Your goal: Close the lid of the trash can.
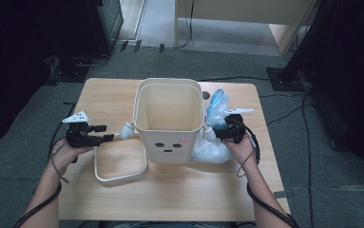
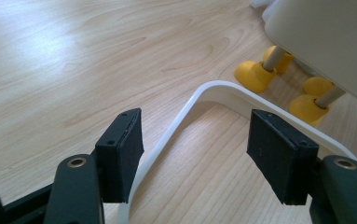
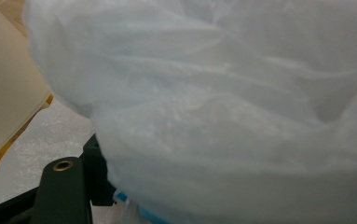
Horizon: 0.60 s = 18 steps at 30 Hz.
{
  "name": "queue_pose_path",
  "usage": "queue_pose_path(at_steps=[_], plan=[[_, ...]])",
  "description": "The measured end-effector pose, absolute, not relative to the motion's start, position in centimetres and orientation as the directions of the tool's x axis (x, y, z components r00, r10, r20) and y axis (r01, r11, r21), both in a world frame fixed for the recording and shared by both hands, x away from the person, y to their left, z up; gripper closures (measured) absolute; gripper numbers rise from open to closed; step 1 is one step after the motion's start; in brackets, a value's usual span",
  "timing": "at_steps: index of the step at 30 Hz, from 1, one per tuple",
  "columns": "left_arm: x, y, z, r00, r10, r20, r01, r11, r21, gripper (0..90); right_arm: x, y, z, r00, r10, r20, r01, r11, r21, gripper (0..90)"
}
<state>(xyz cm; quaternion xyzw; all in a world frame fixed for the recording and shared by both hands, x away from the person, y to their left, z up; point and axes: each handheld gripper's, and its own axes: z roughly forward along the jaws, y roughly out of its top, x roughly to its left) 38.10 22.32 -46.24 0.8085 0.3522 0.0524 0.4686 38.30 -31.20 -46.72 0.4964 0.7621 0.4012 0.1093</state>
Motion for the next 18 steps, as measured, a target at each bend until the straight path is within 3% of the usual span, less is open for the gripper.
queue_pose_path(at_steps=[18], plan=[[38.3, 23.4, -47.4, 0.73, 0.643, -0.233, 0.533, -0.321, 0.783, 33.9, 38.4, -31.4, -47.3, -0.478, 0.84, 0.256, 0.676, 0.165, 0.718, 28.8]])
